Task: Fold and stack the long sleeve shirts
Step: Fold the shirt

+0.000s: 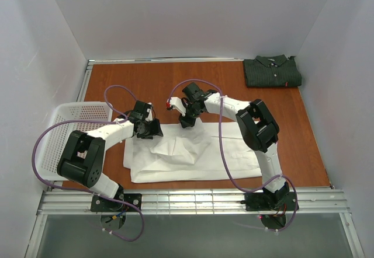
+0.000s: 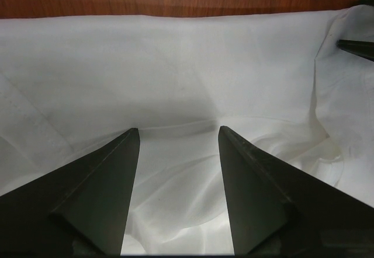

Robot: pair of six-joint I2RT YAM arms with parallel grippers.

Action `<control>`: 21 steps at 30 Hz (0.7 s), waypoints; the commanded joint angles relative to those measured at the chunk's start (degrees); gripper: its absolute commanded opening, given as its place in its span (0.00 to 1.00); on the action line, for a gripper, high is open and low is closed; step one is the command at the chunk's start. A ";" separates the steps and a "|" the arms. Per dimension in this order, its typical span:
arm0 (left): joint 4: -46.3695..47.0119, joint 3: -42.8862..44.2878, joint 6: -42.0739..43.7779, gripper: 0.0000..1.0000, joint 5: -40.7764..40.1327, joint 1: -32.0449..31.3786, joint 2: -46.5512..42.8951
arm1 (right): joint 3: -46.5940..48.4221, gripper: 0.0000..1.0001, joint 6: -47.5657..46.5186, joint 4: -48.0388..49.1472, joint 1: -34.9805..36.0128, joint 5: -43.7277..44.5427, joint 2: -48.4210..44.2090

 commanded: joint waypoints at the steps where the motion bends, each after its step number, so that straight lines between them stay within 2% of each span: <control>1: -0.22 0.36 0.79 0.52 0.11 0.07 0.52 | 1.61 0.21 -0.28 -2.38 0.58 -0.35 -1.09; 3: -0.30 0.36 0.79 0.52 -0.15 0.07 0.52 | 1.70 0.22 -0.19 -2.38 0.58 0.52 -2.06; 7: -0.39 0.36 0.79 0.52 -0.06 0.07 0.25 | 1.44 0.09 -0.19 -2.38 0.58 0.88 -4.78; 12: -0.48 0.36 0.87 0.52 -0.15 0.16 0.25 | 0.47 0.09 0.07 -2.30 1.02 1.58 -6.80; 15: -0.48 0.36 0.88 0.51 -0.06 0.08 0.43 | 0.03 0.02 0.51 -2.30 1.11 2.11 -7.16; 21: -0.66 0.36 0.88 0.51 -0.59 0.07 0.34 | -1.98 0.01 1.30 -2.29 2.25 1.93 -8.91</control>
